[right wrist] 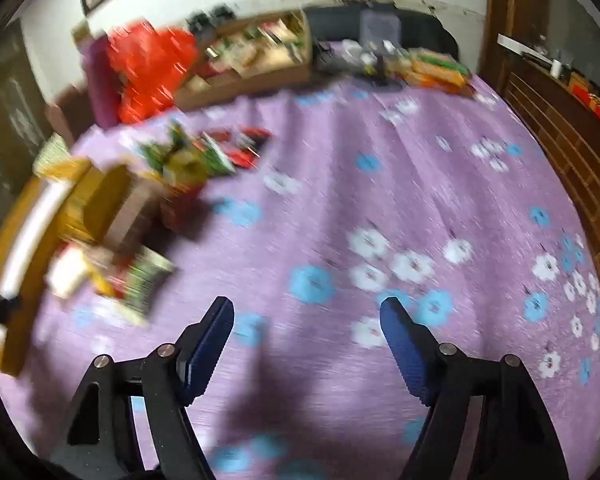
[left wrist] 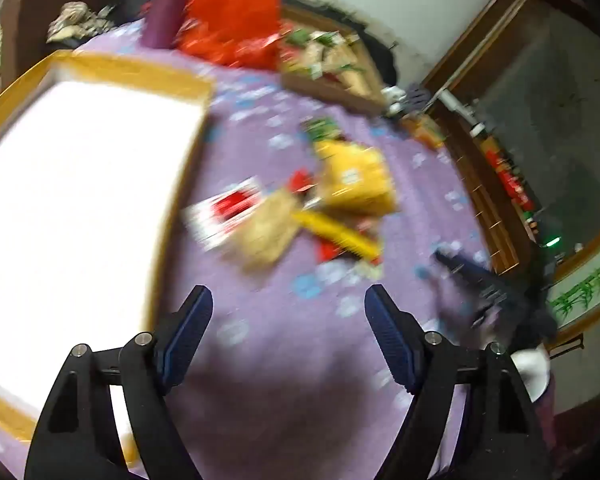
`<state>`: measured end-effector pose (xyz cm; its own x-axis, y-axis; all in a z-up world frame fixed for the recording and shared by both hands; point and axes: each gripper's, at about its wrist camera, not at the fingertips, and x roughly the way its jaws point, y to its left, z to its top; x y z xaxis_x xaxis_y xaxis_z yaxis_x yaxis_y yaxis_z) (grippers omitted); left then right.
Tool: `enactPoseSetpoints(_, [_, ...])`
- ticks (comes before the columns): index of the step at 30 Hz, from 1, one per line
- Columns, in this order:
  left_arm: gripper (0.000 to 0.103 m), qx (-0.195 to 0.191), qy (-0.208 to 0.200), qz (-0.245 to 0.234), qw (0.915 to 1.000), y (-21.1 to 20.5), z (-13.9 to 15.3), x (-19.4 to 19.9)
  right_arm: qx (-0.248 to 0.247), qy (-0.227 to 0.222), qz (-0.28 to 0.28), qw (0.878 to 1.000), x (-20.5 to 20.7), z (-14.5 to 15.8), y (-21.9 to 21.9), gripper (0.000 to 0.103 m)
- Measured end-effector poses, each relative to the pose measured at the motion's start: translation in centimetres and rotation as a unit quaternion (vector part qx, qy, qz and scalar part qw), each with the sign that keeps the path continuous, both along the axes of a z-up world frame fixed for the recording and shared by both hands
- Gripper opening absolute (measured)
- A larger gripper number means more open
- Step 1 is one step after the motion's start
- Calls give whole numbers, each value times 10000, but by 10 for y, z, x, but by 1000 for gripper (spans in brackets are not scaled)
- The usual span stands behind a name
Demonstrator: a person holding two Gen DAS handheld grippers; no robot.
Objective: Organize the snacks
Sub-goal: 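Reach the right gripper to the yellow sandwich cracker pack and grasp it, then carry the yellow cracker pack with the right gripper into the white tray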
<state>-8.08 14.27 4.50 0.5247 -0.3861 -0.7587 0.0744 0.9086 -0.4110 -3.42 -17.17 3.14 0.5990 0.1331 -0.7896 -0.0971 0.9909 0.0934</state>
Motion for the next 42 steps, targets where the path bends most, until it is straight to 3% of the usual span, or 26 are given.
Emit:
enactPoseSetpoints(4, [74,-299,-194,79,9993,12,2,-11,321,-229,573,9976,6,16,36,77])
enactPoseSetpoints(9, [74,52,-477,-33,9988,8,9,-13,296,-393,940,9944,30,30,93,78])
enactPoseSetpoints(11, [68,213,-526,-134,9983,4,10,-14,246,-346,975,9943,40,31,114,79])
enactPoseSetpoints(17, [65,397,-445,-448,9972,-4,5,-9,-556,-306,929,9937,61,19,165,78])
enactPoseSetpoints(18, [65,445,-424,-502,9968,-6,4,-6,-686,-287,942,9928,62,16,169,75])
enactPoseSetpoints(19, [65,512,-402,-560,9963,-8,4,-2,-796,-215,1001,9916,63,11,173,63])
enactPoseSetpoints(21, [65,601,-335,-633,9956,-14,1,7,-967,-323,1024,9895,57,10,173,47])
enactPoseSetpoints(22, [65,619,-281,-671,9954,-16,0,12,-933,-305,1029,9898,56,11,171,46])
enactPoseSetpoints(27, [65,943,-215,-952,9908,-39,-5,38,-258,-228,975,9946,49,18,144,45])
enactPoseSetpoints(34, [65,2164,-159,-1108,9699,-67,-28,67,531,-137,905,9944,35,22,107,45])
enactPoseSetpoints(35, [61,2303,-186,-1158,9660,-71,-32,66,612,-105,898,9940,34,21,103,45])
enactPoseSetpoints(36, [47,2386,-288,-1246,9627,-75,-32,62,697,-72,893,9935,33,20,100,45])
enactPoseSetpoints(38, [31,2076,-244,-1441,9672,-75,-31,61,801,-63,870,9930,32,19,95,45])
enactPoseSetpoints(42, [31,1962,-250,-1294,9717,-70,-30,57,955,-56,880,9915,28,17,90,45])
